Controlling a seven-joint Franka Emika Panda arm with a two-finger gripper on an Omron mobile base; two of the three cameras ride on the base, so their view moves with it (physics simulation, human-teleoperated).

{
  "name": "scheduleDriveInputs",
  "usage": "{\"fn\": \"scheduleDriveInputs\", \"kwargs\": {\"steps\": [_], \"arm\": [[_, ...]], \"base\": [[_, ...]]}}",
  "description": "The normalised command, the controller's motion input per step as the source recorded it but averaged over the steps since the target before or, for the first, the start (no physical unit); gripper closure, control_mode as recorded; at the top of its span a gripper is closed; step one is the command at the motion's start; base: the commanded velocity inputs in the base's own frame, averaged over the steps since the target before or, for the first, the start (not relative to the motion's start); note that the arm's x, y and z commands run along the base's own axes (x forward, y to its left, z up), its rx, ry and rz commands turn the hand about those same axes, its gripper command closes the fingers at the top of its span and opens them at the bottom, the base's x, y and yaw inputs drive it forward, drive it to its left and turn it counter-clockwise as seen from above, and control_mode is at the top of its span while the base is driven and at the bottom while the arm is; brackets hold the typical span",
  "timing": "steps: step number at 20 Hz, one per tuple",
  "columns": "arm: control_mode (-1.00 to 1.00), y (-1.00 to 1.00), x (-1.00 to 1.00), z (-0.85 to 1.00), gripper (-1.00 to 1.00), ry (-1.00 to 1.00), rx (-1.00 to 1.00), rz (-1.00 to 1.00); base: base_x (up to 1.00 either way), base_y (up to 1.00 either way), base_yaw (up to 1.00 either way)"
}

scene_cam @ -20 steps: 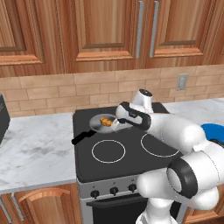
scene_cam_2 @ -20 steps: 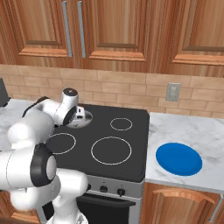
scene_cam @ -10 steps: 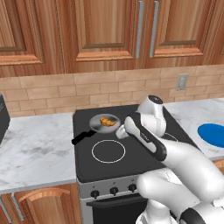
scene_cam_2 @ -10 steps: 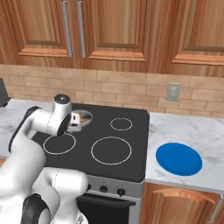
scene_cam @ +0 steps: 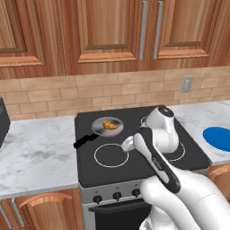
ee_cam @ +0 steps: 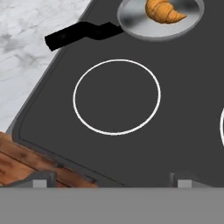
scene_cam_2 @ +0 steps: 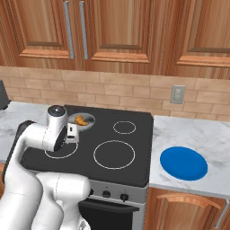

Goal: Pick the croissant and place it on the pan. Then turn on the stove to warm the croissant.

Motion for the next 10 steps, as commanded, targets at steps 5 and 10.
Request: {"fn": "scheduleDriveInputs", "kwargs": {"steps": [5,10], "arm": [[-1.00,0.03,-0.37,0.00,-1.00,0.00,0.00,-0.04],[-1.00,0.05,-0.38,0.00,-1.00,0.00,0.00,-0.09]], "base": [[0.00,0.00,0.00],[0.00,0.00,0.00]]}}
